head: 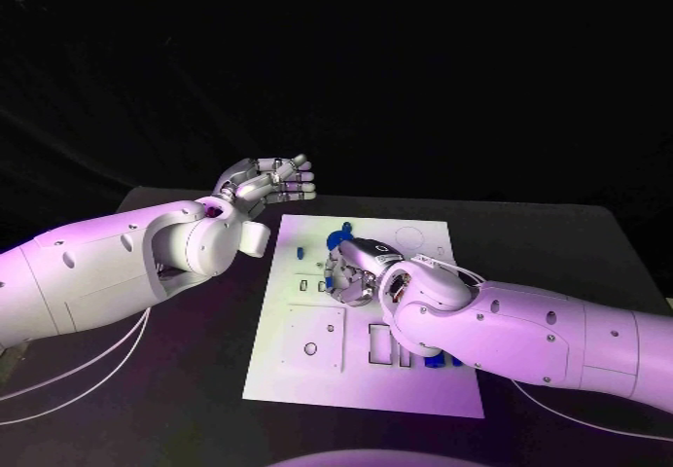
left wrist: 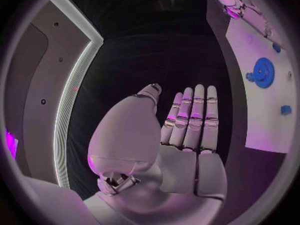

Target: Assemble the parts on the task board

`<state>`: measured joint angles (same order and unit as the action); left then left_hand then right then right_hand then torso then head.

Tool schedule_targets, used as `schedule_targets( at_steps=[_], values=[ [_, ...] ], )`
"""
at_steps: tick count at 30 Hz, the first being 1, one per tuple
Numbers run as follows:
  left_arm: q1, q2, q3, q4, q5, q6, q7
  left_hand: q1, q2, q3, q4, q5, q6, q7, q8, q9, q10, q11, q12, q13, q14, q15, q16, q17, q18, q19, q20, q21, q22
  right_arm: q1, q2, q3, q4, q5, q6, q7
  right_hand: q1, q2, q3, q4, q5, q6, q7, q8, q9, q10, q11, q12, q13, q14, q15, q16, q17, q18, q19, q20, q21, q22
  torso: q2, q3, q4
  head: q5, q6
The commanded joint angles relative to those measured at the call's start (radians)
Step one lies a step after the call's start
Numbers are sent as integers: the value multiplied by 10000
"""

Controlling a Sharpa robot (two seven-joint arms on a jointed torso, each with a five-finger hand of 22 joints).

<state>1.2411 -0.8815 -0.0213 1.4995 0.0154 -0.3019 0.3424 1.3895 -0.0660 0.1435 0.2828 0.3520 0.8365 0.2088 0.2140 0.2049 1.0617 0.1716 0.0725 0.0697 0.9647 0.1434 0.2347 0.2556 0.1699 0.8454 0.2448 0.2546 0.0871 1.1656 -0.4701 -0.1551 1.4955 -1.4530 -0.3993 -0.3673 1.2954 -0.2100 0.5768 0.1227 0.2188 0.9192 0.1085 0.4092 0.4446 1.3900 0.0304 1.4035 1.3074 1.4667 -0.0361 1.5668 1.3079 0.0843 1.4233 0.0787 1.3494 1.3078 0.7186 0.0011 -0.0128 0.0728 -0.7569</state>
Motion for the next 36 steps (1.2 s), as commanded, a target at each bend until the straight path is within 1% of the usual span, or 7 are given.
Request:
schedule_targets(
  at_steps=[1, 5, 9, 13, 23, 29, 36],
  values=[
    [5, 22, 7, 25, -19, 196, 63, 23, 101, -24, -50, -14, -20, 54, -34, -7, 47, 35, -53, 11, -65, -19, -39, 9, 97, -52, 43, -63, -9, -32, 26, -4, -20, -174, 140, -10, -90, -22, -40, 15, -1, 83, -62, -15, 63, -14, -56, -27, 115, 1041, -40, 40, 2629, -168, -5, -99, -37, 288, 4, 6, -5, 20, -30],
    [5, 19, 7, 24, -21, 205, 53, 23, 101, -24, -50, -14, -20, 54, -34, -7, 47, 35, -53, 11, -65, -19, -39, 9, 97, -52, 43, -63, -9, -46, 27, -5, -41, -173, 132, 0, -105, -32, -45, 16, -11, 68, -58, -29, 59, -10, -54, -25, 121, 1041, -39, 40, 2629, -168, -6, -99, -41, 286, -4, 0, -9, 25, -51],
    [5, 25, 7, 18, -22, 216, 42, 18, 101, -30, -45, -14, -20, 55, -35, -7, 45, 37, -55, 10, -77, -17, -42, 14, 96, -54, 45, -69, -14, -53, 7, -5, -52, -173, 113, 1, -105, -32, -45, 16, -11, 68, -58, -29, 59, -10, -54, -25, 121, 1041, -39, 40, 2629, -168, -6, -99, -41, 286, 2, -8, 2, 12, -60],
    [5, 35, 7, 2, -24, 229, 33, 18, 101, -30, -45, -14, -20, 55, -35, -7, 45, 37, -55, 10, -77, -17, -42, 14, 96, -54, 45, -69, -14, -55, -4, -5, -56, -173, 127, -1, -116, -40, -47, 15, -18, 53, -53, -42, 56, -17, -51, -32, 112, 1041, -38, 40, 2629, -167, -8, -100, -46, 283, -10, 1, -14, 22, -75],
    [4, 45, 7, -12, -29, 254, 14, 14, 99, -36, -43, -16, -21, 57, -37, -8, 43, 39, -57, 10, -90, -13, -47, 16, 96, -58, 47, -74, -18, -57, -15, -5, -70, -166, 158, -3, -155, -82, -63, 10, -42, 3, -35, -87, 45, -51, -38, -66, 70, 1041, -31, 40, 2629, -163, -19, -98, -69, 267, -3, 2, -12, 22, -95],
    [4, 48, 7, -20, -34, 260, 9, 14, 99, -36, -43, -16, -21, 57, -37, -8, 43, 39, -57, 10, -90, -13, -47, 16, 96, -58, 47, -74, -18, -58, -13, -5, -74, -165, 155, -4, -209, -148, -83, 2, -55, -88, 1, -165, 23, -101, -10, -114, 14, 1041, -11, 40, 2629, -159, -30, -87, -94, 253, -7, -1, -6, 4, -94],
    [3, 51, 7, -26, -35, 265, 3, 14, 99, -36, -43, -16, -21, 57, -37, -8, 43, 39, -57, 10, -90, -13, -47, 16, 96, -58, 47, -74, -18, -58, -4, -5, -71, -162, 108, 32, -266, -238, -94, -30, -59, -324, 97, -351, -37, -177, 68, -183, -68, 1041, 51, 40, 2629, -154, -46, -43, -138, 232, -6, -2, -11, 8, -90]
  ],
)
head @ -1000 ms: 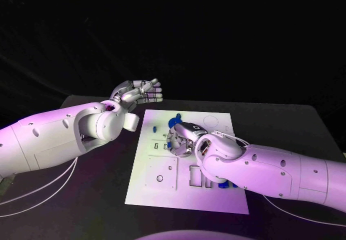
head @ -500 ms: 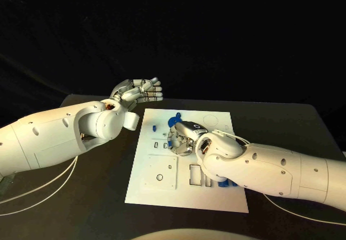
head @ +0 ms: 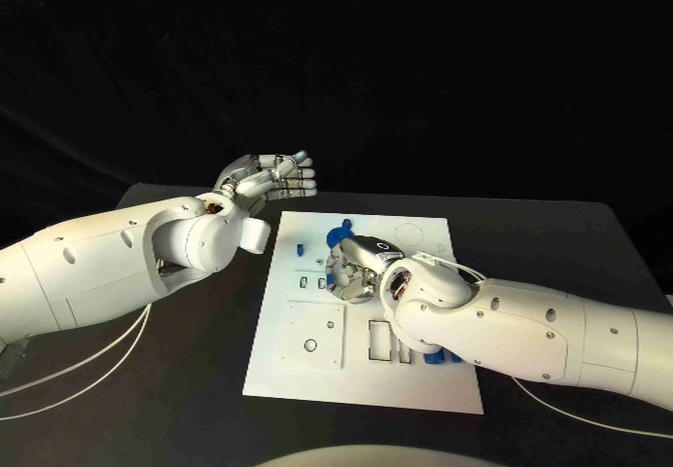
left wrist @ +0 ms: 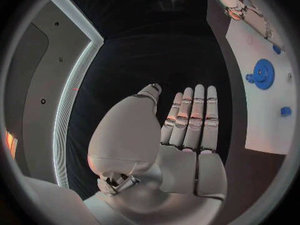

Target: Assemble the parts on the task board

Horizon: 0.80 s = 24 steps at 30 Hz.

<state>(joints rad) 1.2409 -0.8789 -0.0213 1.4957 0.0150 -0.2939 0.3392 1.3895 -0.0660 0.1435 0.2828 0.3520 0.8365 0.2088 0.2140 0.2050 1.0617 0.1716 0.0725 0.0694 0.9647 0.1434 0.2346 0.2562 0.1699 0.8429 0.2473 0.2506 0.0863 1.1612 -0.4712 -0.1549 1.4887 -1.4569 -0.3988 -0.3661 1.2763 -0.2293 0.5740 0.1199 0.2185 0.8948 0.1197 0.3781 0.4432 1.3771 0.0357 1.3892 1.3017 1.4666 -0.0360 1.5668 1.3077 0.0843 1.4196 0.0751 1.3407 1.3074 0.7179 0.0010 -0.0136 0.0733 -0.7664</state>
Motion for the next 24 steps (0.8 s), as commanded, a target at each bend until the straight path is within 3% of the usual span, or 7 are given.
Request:
schedule_targets(
  at_steps=[1, 24],
  values=[
    [5, 26, 7, 12, -31, 187, 34, 14, 99, -35, -43, -16, -21, 57, -37, -8, 42, 39, -57, 13, -90, -13, -47, 10, 96, -32, 21, -34, -9, -14, 7, -7, -2, -122, 103, 26, -80, -54, -69, -4, -58, -96, -8, -52, -27, -52, 21, -44, -14, 1042, 55, 40, 2631, -156, -8, -3, -49, 239, 3, 0, 0, 2, 7],
    [4, 25, 6, -3, -33, 207, 15, 11, 103, -43, -39, -16, -25, 59, -41, -9, 37, 42, -60, 12, -112, -8, -54, 16, 95, -40, 26, -45, -17, -14, 10, -7, 22, -21, -119, 195, -319, -278, -311, 28, -155, -679, 213, -470, -169, -263, 224, -204, -226, 1042, 232, 40, 2631, -139, -42, 159, -150, 198, 6, 7, -7, 9, -19]
  ],
)
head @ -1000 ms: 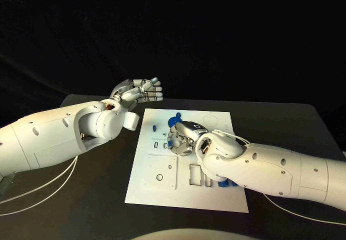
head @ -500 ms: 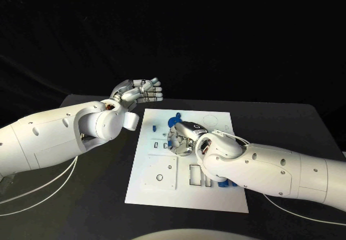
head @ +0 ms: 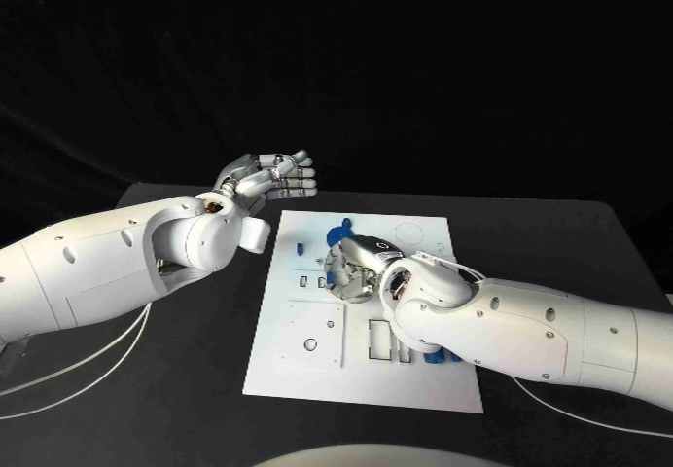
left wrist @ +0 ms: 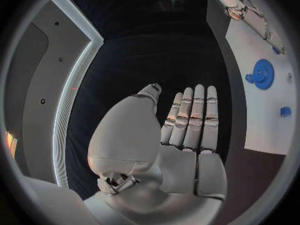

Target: Assemble the parts on the task board

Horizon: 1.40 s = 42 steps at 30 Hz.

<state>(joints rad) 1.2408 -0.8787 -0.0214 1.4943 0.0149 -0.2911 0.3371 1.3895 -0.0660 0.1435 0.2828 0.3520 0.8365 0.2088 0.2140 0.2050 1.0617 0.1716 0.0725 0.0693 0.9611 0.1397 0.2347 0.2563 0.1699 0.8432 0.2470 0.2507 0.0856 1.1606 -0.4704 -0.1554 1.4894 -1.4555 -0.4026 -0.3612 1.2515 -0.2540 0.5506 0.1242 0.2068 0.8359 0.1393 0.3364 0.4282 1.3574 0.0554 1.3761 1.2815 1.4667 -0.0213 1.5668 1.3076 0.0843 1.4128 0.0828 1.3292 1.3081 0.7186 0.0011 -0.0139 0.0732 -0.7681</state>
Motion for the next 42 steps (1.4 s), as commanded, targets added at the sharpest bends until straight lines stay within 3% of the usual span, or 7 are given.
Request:
schedule_targets(
  at_steps=[1, 16, 25, 32, 33, 36, 42],
  values=[
    [5, 23, 7, 10, -33, 181, 34, 11, 103, -43, -39, -16, -25, 59, -41, -9, 37, 42, -60, 14, -75, 29, -54, 14, 95, -44, 29, -45, -10, -8, -2, -2, 21, -26, -98, 161, -84, -41, -107, -9, -31, -147, 30, -88, -36, -78, 40, -81, -35, 1041, 97, 40, 2632, -138, 25, 94, -39, 191, 0, 7, -6, 13, 1],
    [-1, 0, 4, -93, -952, 156, -523, -46, 60, -116, -22, -24, -4, 55, -33, -2, 27, 25, -59, 15, 134, -29, 78, 102, 125, 115, 2, 27, 9, 102, -721, 52, 785, 572, -1459, 1081, 268, 194, -1244, 149, 368, -812, 194, -296, -328, -249, 204, -152, -161, 1041, 254, 40, 2632, -103, -32, 264, -187, 147, -43, 0, -8, 18, 13],
    [14, -185, 10, 38, -3770, 1153, -3428, -463, -76, -402, 60, 2, 624, -741, 1434, 1207, 1896, -1039, 1406, 903, 4027, -1357, 3951, 2624, 99, 3159, -1274, 2149, 997, 844, -2340, 145, 1878, 3959, -1063, 2711, 328, 318, -1121, 233, 479, -419, 122, 84, -224, -328, 139, -195, -228, 1041, 202, 40, 2632, -23, -220, 228, -503, -103, -195, 14, -91, 90, -3],
    [72, -183, 16, 217, -5824, 2600, -5648, -1283, 182, -553, 100, -156, 266, -1420, 3720, 3194, 1960, -1794, 6145, 4495, 5613, -1994, 12061, 11181, -166, 3908, -2000, 6814, 5303, 1395, -3544, 166, 2417, 4958, -917, 3038, 316, 340, -1054, 261, 642, -339, 95, 210, -167, -314, 112, -182, -218, 1041, 177, 40, 2632, -34, -195, 206, -482, -67, -326, 52, -167, 189, -77],
    [87, -139, 17, 225, -6246, 2888, -6092, -1438, 224, -575, 111, -152, 288, -1533, 4038, 3543, 2470, -1904, 8300, 6792, 5862, -2095, 12692, 12081, -354, 4321, -2103, 8084, 6917, 1504, -3731, 169, 2428, 5050, -929, 3060, 317, 336, -1050, 260, 656, -336, 94, 218, -163, -312, 109, -182, -217, 1041, 176, 40, 2632, -34, -194, 204, -483, -65, -350, 65, -175, 206, -94],
    [114, -15, 17, 240, -7148, 3324, -6934, -1866, 390, -609, 101, -173, 242, -1667, 4498, 4240, 3244, -2047, 11248, 10137, 6072, -2238, 13292, 13024, -697, 4882, -2191, 9859, 9306, 1683, -4034, 173, 2347, 5157, -965, 3064, 311, 325, -1041, 263, 704, -328, 87, 242, -151, -306, 105, -178, -213, 1041, 170, 40, 2632, -39, -183, 199, -469, -50, -403, 94, -181, 235, -139],
    [141, 273, 13, 248, -8235, 3809, -8185, -2483, 500, -875, 121, -518, 295, -1713, 4711, 4764, 3523, -2066, 12203, 11333, 6097, -2271, 13361, 13145, -884, 5198, -2211, 10759, 10641, 1815, -4284, 174, 2121, 5234, -960, 2941, 293, 306, -1028, 276, 785, -314, 77, 288, -126, -238, 95, -125, -142, 1041, 161, 40, 2632, -47, -161, 189, -446, -22, -440, 151, -164, 266, -188]
  ],
)
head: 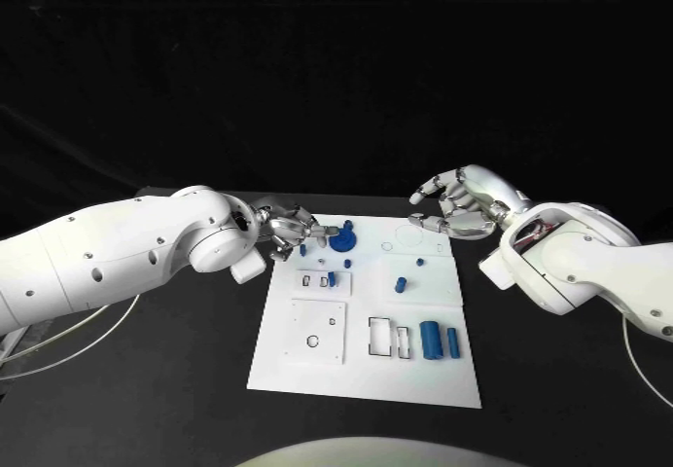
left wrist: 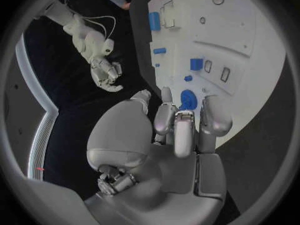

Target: Assemble the parts on the task board

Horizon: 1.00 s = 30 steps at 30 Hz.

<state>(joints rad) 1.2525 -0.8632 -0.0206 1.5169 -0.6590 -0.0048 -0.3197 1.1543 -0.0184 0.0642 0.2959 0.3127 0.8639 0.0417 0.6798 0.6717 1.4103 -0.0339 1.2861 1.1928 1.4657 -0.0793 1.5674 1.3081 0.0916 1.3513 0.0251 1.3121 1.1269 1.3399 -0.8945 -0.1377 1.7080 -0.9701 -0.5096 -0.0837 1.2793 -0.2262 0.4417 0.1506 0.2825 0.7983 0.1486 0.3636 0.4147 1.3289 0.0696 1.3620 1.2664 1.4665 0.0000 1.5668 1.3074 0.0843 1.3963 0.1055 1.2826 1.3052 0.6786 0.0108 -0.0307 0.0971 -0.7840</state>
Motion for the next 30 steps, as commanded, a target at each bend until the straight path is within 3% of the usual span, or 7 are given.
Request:
schedule_targets(
  at_steps=[1, 7, 11, 13, 16, 24, 30],
  values=[
    [29, 183, 3, 10, -1610, 989, -1806, -190, 53, -116, -9, -186, 40, -50, 91, 158, 48, -18, 106, 152, 1051, -85, 34, 2627, -127, 175, 5, 244, 386, 32, -57, -3, -91, 391, 117, 148, 15, 28, 61, 12, 27, 62, -15, 15, 10, 46, -46, 16, 10, 1042, -51, 40, 2634, -46, 4, -38, 19, 7, -45, 75, 11, 23, -40],
    [62, 553, -5, -112, -2029, 1244, -2673, -264, 241, -173, -17, -168, -5, -90, 249, 460, 3, -49, 105, 178, 1051, -109, 34, 2627, -163, 239, -15, 440, 689, 66, -70, -3, -241, 399, 182, 29, -3, 8, 55, 21, 42, 50, -15, 23, 15, 43, -47, 12, 2, 1042, -54, 40, 2634, -45, 2, -41, 11, 2, -56, 123, -21, 38, -64],
    [106, 757, -19, -192, -2135, 1532, -3081, -225, 435, -129, -14, -74, -372, 1, 140, 610, -673, 29, -864, -923, 1051, -65, 34, 2627, -89, 14, 13, 224, 351, 73, -71, -4, -301, 380, 235, -53, -22, -7, 48, 32, 49, 36, -15, 27, 19, 33, -47, 1, -15, 1042, -55, 40, 2634, -38, -12, -43, -14, -19, -40, 105, -10, 39, -87],
    [134, 836, -31, -220, -2143, 1678, -3206, -127, 552, -78, -21, -42, -805, 156, -111, 652, -1491, 165, -2006, -2150, 1051, 42, 34, 2627, 78, -375, 105, -352, -496, 75, -75, -4, -328, 369, 260, -93, -28, -12, 46, 36, 51, 32, -15, 28, 21, 24, -47, -8, -27, 1042, -55, 40, 2634, -32, -25, -44, -36, -39, -34, 112, -5, 32, -86],
    [174, 924, -58, -255, -2124, 1802, -3322, -23, 645, -2, -23, 18, -968, 225, -252, 659, -1719, 232, -2309, -2460, 1051, 98, 34, 2627, 219, -591, 163, -887, -1236, 76, -79, -5, -363, 351, 287, -150, -35, -16, 44, 41, 51, 26, -15, 29, 22, 12, -47, -19, -44, 1042, -55, 40, 2634, -27, -37, -45, -57, -58, -35, 105, 13, 21, -114],
    [296, 1166, -187, -345, -2153, 2085, -3471, -29, 616, 29, -16, 12, -1097, 314, -451, 649, -1668, 303, -2184, -2344, 1051, 167, 34, 2627, 161, -220, 228, -890, -1058, 77, -92, -7, -408, 284, 346, -277, -39, -19, 43, 44, 52, 21, -15, 30, 23, 10, -47, -21, -46, 1042, -55, 40, 2634, -24, -44, -45, -69, -68, -32, 87, 16, 30, -171],
    [326, 1322, -265, -427, -2196, 2380, -3539, -199, 658, -29, -24, -153, -1561, 539, -1247, 110, -1641, 489, -2071, -2271, 1051, 321, 34, 2627, 135, -43, 349, -947, -1006, 77, -89, -7, -420, 264, 368, -321, -45, -21, 43, 49, 53, 15, -15, 31, 24, 12, -48, -20, -45, 1042, -56, 40, 2634, -21, -50, -46, -81, -78, -23, 89, 0, 38, -206]
  ],
)
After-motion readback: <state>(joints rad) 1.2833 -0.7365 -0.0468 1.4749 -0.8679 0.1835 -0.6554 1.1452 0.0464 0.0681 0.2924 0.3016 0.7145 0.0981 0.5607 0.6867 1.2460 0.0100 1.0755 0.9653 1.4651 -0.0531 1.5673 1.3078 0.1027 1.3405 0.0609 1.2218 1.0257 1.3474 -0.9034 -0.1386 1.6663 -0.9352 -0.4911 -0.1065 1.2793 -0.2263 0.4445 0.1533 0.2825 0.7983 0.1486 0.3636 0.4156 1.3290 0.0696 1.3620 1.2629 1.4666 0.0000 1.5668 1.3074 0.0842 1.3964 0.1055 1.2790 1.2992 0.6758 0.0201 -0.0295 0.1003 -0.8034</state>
